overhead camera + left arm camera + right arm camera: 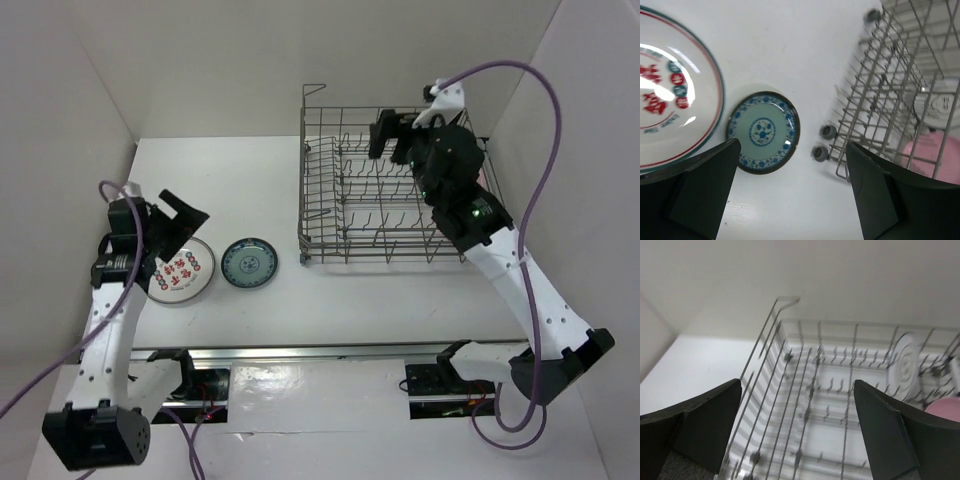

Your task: Load the plates into the dish rack

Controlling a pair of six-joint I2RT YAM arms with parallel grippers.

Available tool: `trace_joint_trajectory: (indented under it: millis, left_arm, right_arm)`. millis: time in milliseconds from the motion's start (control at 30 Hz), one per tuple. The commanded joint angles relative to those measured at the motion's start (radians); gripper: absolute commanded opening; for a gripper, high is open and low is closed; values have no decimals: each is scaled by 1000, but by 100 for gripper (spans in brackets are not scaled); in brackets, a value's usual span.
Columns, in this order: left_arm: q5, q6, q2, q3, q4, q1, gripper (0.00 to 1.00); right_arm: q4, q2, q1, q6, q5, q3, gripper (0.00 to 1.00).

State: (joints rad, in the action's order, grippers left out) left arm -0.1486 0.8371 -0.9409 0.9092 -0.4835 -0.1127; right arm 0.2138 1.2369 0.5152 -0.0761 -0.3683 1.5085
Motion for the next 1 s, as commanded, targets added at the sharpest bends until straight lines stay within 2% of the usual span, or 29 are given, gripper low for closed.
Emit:
trace_joint_trajectory:
  millis: [0, 33, 67, 167, 267, 667, 967]
  left_arm:
    - [245, 149, 140, -22, -160, -8, 100]
    - [329, 221, 168, -41, -208, -8, 100]
    - [366, 255, 194, -50, -295, -8, 100]
    - [444, 351, 277, -113, -384, -8, 99]
    - [445, 408, 277, -182, -438, -8, 98]
    - [448, 582, 269, -397, -363, -8, 98]
    - [515, 637, 257, -503, -175, -8, 98]
  right_arm:
    - [68, -51, 87, -70, 45, -86, 100]
    - [59, -62, 101, -79, 57, -112, 100]
    - [59, -62, 114, -79, 57, -113, 100]
    - [59, -76, 154, -79, 68, -134, 100]
    - [59, -76, 166, -79, 81, -146, 100]
    - [-1, -117, 175, -88, 281, -228, 100]
    - [-10, -135, 175, -59, 313, -237, 100]
